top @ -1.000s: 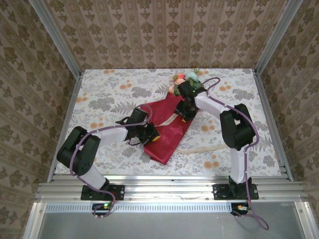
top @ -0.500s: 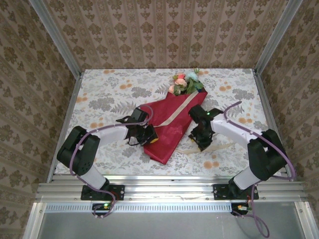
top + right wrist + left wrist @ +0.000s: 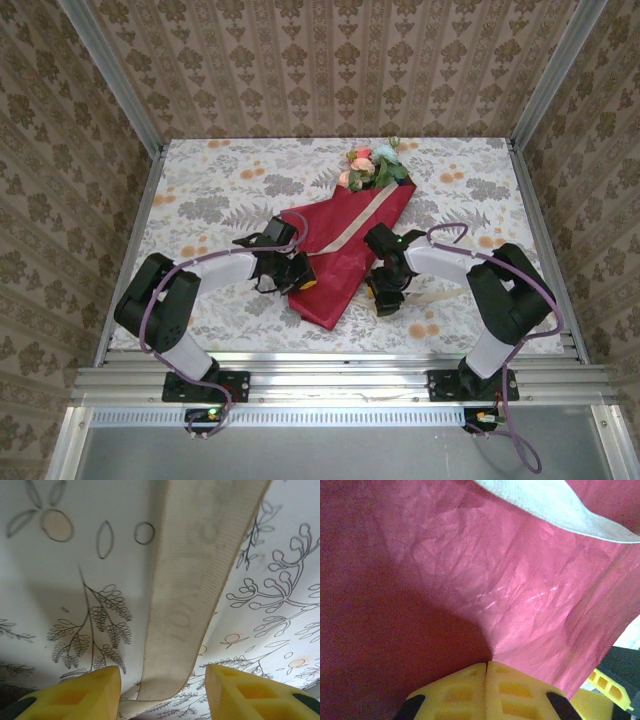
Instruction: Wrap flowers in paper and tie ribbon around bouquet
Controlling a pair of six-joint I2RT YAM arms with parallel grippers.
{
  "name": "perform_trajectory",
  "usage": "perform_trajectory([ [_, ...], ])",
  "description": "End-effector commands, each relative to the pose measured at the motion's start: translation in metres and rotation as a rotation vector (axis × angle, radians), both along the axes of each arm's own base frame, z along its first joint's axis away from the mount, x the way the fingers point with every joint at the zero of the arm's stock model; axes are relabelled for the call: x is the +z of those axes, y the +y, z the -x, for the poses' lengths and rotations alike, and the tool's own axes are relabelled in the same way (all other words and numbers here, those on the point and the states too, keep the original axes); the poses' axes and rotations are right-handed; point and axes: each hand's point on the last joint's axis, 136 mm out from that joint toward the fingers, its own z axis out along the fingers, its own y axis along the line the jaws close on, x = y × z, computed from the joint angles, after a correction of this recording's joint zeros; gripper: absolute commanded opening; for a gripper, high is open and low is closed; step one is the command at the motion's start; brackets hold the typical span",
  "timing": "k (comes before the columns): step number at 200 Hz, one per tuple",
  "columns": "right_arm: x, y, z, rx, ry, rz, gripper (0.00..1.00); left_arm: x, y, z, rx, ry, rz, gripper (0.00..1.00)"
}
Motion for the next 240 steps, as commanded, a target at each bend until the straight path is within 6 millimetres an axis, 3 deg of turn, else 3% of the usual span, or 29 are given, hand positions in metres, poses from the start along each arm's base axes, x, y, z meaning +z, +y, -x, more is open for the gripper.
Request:
perform_trajectory([
  [1, -0.009, 0.001, 0.012, -0.101, 0.038, 0.007, 0.52, 0.007, -0.003, -0.001, -0.034, -0.006, 0.012, 0.0],
  [18, -0.015, 0.006, 0.009, -0.109, 0.033, -0.006, 0.51, 0.008, -0.003, -0.001, -0.041, -0.007, 0.017, 0.0],
  [33, -0.023, 0.009, 0.005, -0.118, 0.033, -0.006, 0.44, 0.008, -0.003, -0.001, -0.046, -0.004, 0.015, 0.0],
  [42, -0.028, 0.011, -0.005, -0.134, -0.002, -0.01, 0.36, 0.008, -0.002, 0.0, -0.048, -0.001, 0.015, 0.0],
  [63, -0.039, -0.003, -0.032, -0.215, -0.068, 0.015, 0.0, 0.006, 0.0, 0.002, -0.051, 0.008, 0.008, 0.0],
  [105, -0.022, -0.05, -0.121, -0.328, -0.225, 0.05, 0.0, 0.004, 0.003, 0.002, -0.05, 0.011, -0.004, 0.0],
  [136, -0.018, -0.066, -0.156, -0.364, -0.226, 0.04, 0.0, 0.0, 0.001, -0.002, -0.042, 0.015, -0.006, 0.0],
  [184, -0.008, -0.092, -0.181, -0.425, -0.256, 0.052, 0.0, -0.004, -0.002, -0.006, -0.032, 0.019, -0.016, 0.0],
  [207, -0.005, -0.094, -0.184, -0.407, -0.256, 0.043, 0.0, -0.007, -0.002, -0.006, -0.031, 0.027, -0.021, 0.0],
  [240, -0.009, -0.09, -0.174, -0.388, -0.222, 0.027, 0.0, 0.02, -0.004, -0.015, -0.022, -0.034, -0.018, 0.0],
])
